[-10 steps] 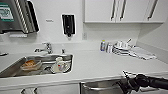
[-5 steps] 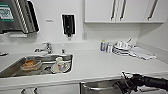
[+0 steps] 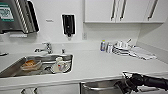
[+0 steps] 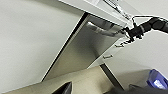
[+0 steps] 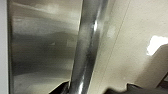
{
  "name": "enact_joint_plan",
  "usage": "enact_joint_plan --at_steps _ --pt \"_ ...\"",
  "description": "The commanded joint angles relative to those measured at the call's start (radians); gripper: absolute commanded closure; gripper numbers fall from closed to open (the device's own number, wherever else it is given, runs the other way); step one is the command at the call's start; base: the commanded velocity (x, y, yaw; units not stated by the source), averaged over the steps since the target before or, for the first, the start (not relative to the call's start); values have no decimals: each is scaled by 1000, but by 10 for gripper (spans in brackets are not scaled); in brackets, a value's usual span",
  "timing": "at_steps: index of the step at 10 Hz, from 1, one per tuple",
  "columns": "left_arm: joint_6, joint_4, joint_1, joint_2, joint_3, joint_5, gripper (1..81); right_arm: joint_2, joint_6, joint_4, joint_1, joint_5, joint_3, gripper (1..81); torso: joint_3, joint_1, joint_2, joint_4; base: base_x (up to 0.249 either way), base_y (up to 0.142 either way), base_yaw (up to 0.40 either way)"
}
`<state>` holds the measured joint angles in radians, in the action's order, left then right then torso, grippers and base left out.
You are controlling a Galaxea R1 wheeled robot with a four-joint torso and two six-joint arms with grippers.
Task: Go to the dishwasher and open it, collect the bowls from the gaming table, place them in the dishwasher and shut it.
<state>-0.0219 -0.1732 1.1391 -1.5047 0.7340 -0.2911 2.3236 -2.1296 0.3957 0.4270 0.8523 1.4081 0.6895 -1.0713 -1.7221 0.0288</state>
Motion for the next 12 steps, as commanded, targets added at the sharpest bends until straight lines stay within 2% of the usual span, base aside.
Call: enact_joint_plan --at_steps 1,4,5,8,12 --pt "11 -26 -65 52 -25 13 10 -22 -61 20 -113 139 -29 10 0 0 0 0 0 0 0" --pt "13 -25 -65 47 -18 12 10 -30 -180 101 -70 140 -63 10 0 0 0 0 0 0 0" --pt "13 -25 -65 46 -15 12 10 -27 -199 126 -60 143 -66 10 0 0 0 0 0 0 0" --pt "13 -25 -65 35 -10 13 10 -31 -211 127 -38 174 -65 10 0 0 0 0 0 0 0" --pt "14 -25 -65 29 -5 13 10 -17 -210 127 -37 289 -61 10 0 0 0 0 0 0 0"
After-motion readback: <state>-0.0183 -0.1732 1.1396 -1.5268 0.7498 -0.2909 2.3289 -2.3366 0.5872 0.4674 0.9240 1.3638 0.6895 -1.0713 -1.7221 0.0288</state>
